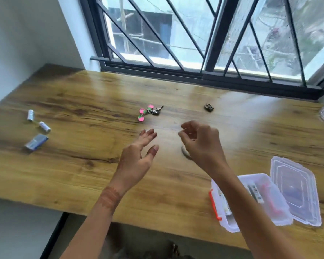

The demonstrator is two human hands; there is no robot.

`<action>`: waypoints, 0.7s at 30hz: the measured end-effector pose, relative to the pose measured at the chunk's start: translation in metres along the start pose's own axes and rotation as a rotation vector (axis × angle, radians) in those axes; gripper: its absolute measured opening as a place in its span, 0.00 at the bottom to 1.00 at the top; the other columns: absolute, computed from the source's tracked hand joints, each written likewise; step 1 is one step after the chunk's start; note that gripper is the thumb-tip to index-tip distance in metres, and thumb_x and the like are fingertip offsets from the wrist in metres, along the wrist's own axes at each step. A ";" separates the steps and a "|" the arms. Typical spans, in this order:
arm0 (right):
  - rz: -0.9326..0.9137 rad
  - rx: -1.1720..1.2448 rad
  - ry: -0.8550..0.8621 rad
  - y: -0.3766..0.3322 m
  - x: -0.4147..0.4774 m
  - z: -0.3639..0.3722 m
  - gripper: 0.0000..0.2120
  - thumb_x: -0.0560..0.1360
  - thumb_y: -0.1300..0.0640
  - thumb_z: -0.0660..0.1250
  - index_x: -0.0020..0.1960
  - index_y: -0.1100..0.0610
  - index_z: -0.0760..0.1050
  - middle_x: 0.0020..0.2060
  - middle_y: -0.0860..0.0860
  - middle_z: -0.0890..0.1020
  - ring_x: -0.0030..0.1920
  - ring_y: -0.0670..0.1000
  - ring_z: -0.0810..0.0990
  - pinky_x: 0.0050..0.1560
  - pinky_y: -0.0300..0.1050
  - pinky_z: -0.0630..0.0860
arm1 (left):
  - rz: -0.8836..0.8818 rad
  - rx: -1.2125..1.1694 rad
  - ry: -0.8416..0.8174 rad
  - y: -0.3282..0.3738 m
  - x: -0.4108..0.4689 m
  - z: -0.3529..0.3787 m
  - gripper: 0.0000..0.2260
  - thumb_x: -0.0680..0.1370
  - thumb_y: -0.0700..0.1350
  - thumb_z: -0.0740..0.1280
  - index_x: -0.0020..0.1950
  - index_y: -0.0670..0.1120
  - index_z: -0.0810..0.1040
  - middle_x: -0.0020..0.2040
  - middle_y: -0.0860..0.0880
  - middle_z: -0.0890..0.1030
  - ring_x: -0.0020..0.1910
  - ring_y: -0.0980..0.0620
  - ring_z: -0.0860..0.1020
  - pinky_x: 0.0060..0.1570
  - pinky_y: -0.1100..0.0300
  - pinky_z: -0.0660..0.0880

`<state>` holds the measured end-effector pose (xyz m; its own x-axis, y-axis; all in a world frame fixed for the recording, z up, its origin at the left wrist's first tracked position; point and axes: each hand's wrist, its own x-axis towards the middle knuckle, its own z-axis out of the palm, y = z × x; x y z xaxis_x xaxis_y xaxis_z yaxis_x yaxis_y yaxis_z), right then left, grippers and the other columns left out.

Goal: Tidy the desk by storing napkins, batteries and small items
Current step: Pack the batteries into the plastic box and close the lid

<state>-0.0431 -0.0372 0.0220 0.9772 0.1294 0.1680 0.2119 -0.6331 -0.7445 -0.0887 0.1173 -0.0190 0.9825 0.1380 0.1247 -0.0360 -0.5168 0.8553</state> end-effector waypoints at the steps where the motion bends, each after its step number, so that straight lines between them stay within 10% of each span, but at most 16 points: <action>1: -0.012 0.009 -0.018 -0.011 0.008 0.012 0.09 0.73 0.60 0.67 0.53 0.59 0.79 0.40 0.52 0.83 0.39 0.46 0.80 0.44 0.36 0.77 | -0.017 0.003 0.033 -0.007 0.005 -0.015 0.17 0.76 0.41 0.66 0.66 0.45 0.73 0.67 0.55 0.71 0.71 0.61 0.61 0.66 0.72 0.55; 11: -0.134 0.060 -0.163 -0.130 0.080 0.157 0.09 0.74 0.61 0.66 0.52 0.61 0.79 0.39 0.54 0.82 0.37 0.48 0.80 0.40 0.40 0.77 | -0.186 0.071 0.311 -0.093 0.052 -0.183 0.14 0.77 0.43 0.66 0.63 0.46 0.76 0.64 0.51 0.77 0.67 0.55 0.71 0.65 0.63 0.66; 15: -0.178 -0.016 -0.259 -0.168 0.096 0.232 0.08 0.73 0.60 0.66 0.49 0.63 0.79 0.42 0.57 0.83 0.40 0.52 0.80 0.40 0.45 0.77 | -0.295 0.149 0.492 -0.131 0.065 -0.240 0.10 0.76 0.41 0.65 0.56 0.49 0.80 0.44 0.45 0.83 0.40 0.56 0.81 0.39 0.71 0.70; 21: -0.115 -0.190 -0.457 -0.195 0.093 0.331 0.13 0.72 0.51 0.68 0.48 0.61 0.75 0.47 0.57 0.80 0.48 0.60 0.78 0.40 0.46 0.71 | -0.457 0.188 0.548 -0.190 0.082 -0.289 0.09 0.75 0.41 0.67 0.54 0.42 0.80 0.49 0.45 0.83 0.46 0.51 0.77 0.50 0.62 0.70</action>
<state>0.0100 0.3508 -0.0314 0.8613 0.5003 -0.0892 0.3546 -0.7174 -0.5996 -0.0541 0.4708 -0.0259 0.6579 0.7513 0.0520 0.4354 -0.4357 0.7878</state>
